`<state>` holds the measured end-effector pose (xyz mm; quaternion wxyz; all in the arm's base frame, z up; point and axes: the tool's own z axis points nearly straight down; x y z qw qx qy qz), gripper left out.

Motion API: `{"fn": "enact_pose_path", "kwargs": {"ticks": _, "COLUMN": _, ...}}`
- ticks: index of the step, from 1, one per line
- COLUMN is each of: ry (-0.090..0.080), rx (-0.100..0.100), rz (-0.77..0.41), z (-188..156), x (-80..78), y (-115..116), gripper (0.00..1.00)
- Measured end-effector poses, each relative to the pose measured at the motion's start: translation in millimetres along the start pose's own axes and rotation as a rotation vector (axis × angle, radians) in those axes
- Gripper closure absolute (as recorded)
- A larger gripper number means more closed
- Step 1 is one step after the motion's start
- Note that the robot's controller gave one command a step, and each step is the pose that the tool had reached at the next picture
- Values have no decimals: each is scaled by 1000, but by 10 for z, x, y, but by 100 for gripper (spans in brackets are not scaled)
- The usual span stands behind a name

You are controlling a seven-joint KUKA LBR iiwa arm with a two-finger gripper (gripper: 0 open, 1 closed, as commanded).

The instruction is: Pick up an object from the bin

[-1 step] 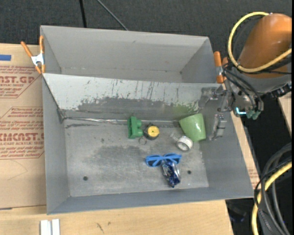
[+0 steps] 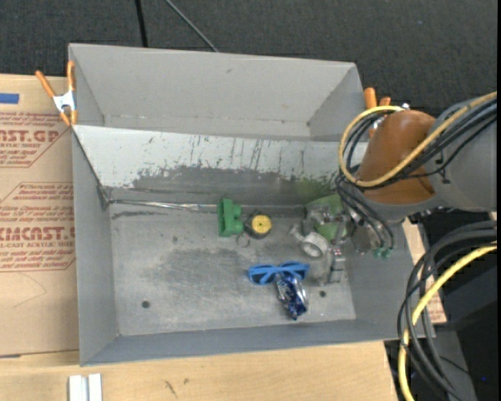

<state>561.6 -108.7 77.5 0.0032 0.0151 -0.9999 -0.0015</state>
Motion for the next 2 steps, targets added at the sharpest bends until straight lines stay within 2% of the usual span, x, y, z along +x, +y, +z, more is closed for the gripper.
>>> {"fn": "enact_pose_path", "kwargs": {"ticks": 1, "ry": -7, "rx": 4, "rz": 1, "z": -51, "x": -20, "y": -17, "gripper": 100}}
{"fn": "enact_pose_path", "kwargs": {"ticks": 2, "ry": -18, "rx": 6, "rz": -31, "z": -1428, "x": -155, "y": -27, "gripper": 100}}
